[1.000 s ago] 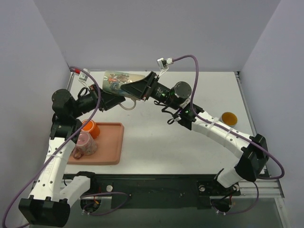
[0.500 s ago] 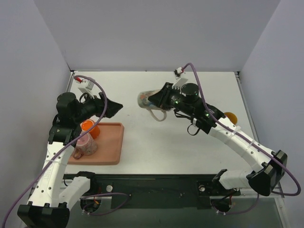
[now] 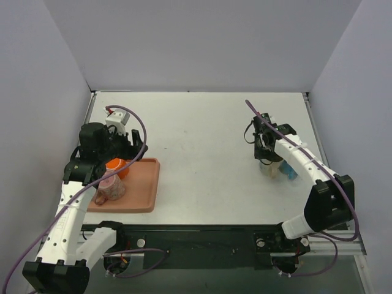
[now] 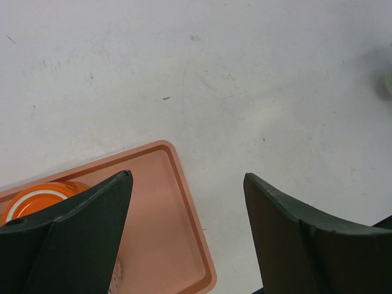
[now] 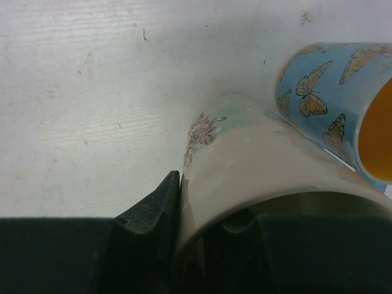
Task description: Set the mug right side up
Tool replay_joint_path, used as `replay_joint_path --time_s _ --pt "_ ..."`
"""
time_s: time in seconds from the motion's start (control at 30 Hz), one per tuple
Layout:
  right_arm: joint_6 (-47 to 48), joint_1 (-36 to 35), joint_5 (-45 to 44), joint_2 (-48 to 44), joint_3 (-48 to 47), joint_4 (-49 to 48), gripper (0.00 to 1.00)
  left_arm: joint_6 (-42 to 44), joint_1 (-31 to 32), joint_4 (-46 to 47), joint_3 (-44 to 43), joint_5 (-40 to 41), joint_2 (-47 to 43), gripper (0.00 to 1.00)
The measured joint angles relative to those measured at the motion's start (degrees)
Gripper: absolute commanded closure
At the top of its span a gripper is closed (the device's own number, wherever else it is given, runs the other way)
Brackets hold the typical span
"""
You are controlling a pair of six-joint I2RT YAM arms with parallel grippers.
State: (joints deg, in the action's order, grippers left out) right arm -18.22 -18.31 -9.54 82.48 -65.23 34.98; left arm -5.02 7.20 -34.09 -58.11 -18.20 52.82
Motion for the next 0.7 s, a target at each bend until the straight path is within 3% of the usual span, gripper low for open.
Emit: replay_joint_path --time_s 0.3,0.47,0.53,0.57,0.63,0.7 --pt "5.0 2.3 3.7 9.3 0.0 -1.7 1.00 2.4 0.6 -0.8 0.0 0.1 0.0 0.16" --pt "6.1 3.4 6.1 9.4 -0.1 -4.2 1.00 3.2 0.7 -0.9 -0.5 0.3 0.8 0.16" --pt "6.3 3.8 6.7 9.6 -0.2 -4.4 0.93 3.4 0.7 -0.9 -1.0 0.3 1.2 0.16" --pt "6.4 4.0 6.9 9.6 -0.2 -4.4 0.78 3.5 0.7 -0.9 -1.1 0.4 1.2 0.16" --pt "6.4 4.0 7.0 9.6 -0.2 -4.5 0.62 3.7 0.7 -0.9 -1.1 0.4 1.1 0.16" --pt "6.2 4.1 6.9 9.6 -0.2 -4.6 0.55 3.8 0.7 -1.0 -1.1 0.4 1.1 0.16"
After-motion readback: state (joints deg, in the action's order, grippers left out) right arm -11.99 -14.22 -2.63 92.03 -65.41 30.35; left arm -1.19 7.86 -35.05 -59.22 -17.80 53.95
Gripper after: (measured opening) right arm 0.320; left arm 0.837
